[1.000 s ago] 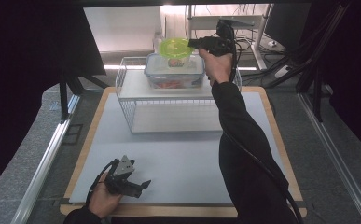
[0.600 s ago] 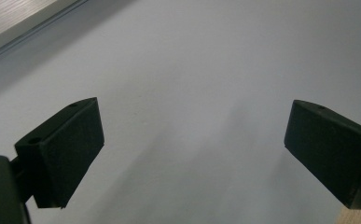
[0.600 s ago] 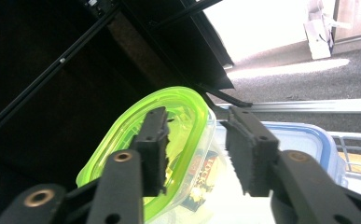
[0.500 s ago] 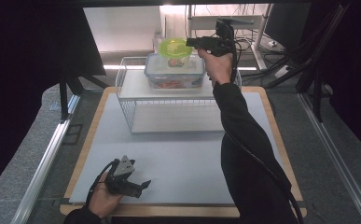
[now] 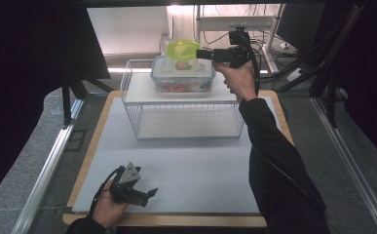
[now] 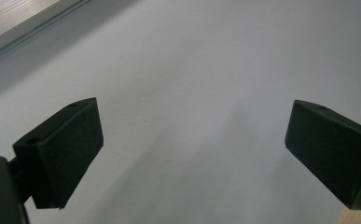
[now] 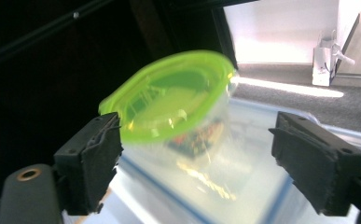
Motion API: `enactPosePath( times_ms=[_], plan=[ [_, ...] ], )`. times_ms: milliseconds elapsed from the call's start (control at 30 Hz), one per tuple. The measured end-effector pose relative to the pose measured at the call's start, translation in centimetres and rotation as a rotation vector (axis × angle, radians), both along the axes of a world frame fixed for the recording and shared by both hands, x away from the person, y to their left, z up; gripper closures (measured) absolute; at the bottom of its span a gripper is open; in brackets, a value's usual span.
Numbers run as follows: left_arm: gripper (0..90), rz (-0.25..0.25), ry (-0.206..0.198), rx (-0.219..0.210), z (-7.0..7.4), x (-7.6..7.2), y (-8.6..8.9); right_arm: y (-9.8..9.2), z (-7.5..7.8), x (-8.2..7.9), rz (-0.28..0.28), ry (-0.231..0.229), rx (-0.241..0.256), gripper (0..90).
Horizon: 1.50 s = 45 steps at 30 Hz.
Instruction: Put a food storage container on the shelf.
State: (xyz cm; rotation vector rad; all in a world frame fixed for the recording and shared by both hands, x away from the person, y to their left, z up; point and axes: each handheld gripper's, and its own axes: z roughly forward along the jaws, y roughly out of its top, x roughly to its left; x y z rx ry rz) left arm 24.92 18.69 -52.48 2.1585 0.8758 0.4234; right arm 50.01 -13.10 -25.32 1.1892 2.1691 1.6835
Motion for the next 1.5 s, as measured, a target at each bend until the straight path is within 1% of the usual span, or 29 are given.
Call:
enactPosePath(
  times_ms=[33,100,200,233,333,367,467,567,667,833,967,1133,1200,1233,1300,1400,1500],
  plan=[
    [4.1,0.0,0.0,0.0,0.0,0.0,0.0,-0.3,-0.3,-0.4,0.009,-0.015,-0.017,13.1],
    [4.0,0.001,0.0,0.001,0.0,0.0,0.0,-0.8,-0.7,-1.0,0.011,-0.039,-0.042,12.0],
    [4.0,0.004,0.006,0.0,0.0,0.0,0.0,-1.7,-1.3,-1.9,0.014,-0.072,-0.059,10.7],
    [4.0,0.005,0.006,-0.001,0.0,0.0,0.0,-2.0,-1.4,-2.2,0.017,-0.077,-0.06,10.5],
    [3.6,0.007,0.019,-0.031,0.1,0.1,0.0,-2.6,-1.9,-3.0,0.028,-0.089,-0.064,9.6],
    [3.7,0.006,0.021,-0.035,0.1,0.0,0.0,-2.9,-2.2,-3.4,0.033,-0.095,-0.069,9.4],
    [3.8,0.007,0.019,-0.035,0.2,0.0,0.0,-3.3,-2.8,-4.3,0.04,-0.102,-0.081,9.0],
    [3.9,0.006,0.017,-0.033,0.1,0.0,0.0,-3.7,-3.7,-5.3,0.051,-0.115,-0.1,8.5],
    [3.9,0.005,0.015,-0.029,0.1,0.0,-0.1,-4.0,-4.9,-6.3,0.062,-0.122,-0.123,8.2],
    [3.8,0.002,0.003,-0.012,0.0,0.0,-0.1,-4.7,-7.2,-8.1,0.076,-0.132,-0.137,8.1],
    [3.1,0.007,0.009,-0.029,0.0,0.0,-0.2,-5.1,-9.0,-9.5,0.084,-0.137,-0.166,7.6],
    [2.7,0.01,0.014,-0.035,0.0,0.0,-0.2,-5.5,-11.4,-11.3,0.09,-0.152,-0.2,5.2],
    [2.6,0.008,0.014,-0.032,0.0,0.0,-0.2,-5.7,-12.6,-12.1,0.096,-0.15,-0.215,4.8],
    [2.6,0.008,0.014,-0.029,0.0,0.0,-0.2,-5.8,-13.1,-12.4,0.1,-0.141,-0.219,4.8],
    [2.6,0.008,0.013,-0.025,0.0,0.0,-0.2,-6.1,-14.1,-13.1,0.108,-0.132,-0.218,4.3],
    [2.7,0.007,0.011,-0.018,0.0,0.0,-0.2,-6.5,-15.5,-14.0,0.107,-0.121,-0.219,2.3],
    [2.9,0.005,0.005,-0.007,-0.1,0.0,-0.2,-6.7,-16.7,-14.6,0.099,-0.112,-0.25,0.2]
  ],
)
